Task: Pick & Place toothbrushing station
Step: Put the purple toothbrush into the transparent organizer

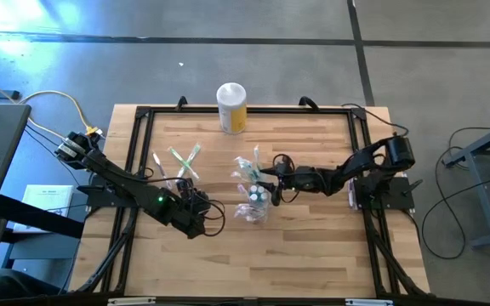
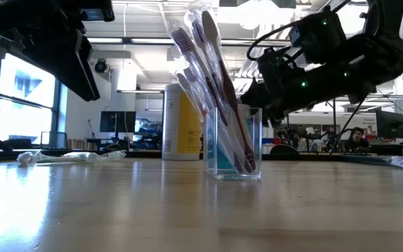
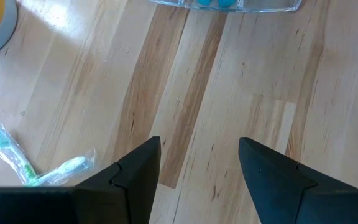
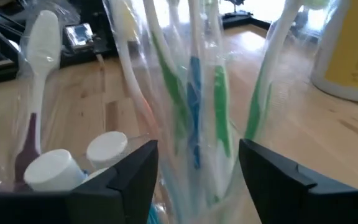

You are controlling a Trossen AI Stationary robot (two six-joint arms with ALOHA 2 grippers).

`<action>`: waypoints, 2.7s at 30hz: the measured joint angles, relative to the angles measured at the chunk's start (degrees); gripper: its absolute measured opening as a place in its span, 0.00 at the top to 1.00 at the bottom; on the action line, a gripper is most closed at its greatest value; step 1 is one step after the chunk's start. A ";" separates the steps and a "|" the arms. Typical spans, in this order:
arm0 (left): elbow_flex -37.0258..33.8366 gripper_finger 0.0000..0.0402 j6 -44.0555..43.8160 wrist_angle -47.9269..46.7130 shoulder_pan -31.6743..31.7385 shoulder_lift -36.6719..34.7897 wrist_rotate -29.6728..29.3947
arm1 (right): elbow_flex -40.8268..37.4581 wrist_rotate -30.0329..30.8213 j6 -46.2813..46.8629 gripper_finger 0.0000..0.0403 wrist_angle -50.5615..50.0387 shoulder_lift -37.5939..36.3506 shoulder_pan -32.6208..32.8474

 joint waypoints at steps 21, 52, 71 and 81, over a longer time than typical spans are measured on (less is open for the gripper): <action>0.00 0.48 0.08 -0.13 0.02 0.00 0.00 | -0.02 0.21 -0.02 0.46 -29.52 -25.35 4.90; 0.00 0.48 0.75 0.57 0.02 0.00 -0.13 | 13.13 11.80 39.86 0.46 -100.34 -45.39 7.89; -0.02 0.48 1.77 1.03 0.02 0.00 -0.26 | 13.51 -3.65 64.40 0.46 -127.94 -40.99 -9.82; -0.02 0.48 2.62 1.03 0.02 0.00 -0.25 | 13.49 -4.54 63.89 0.51 -130.93 -34.75 -16.74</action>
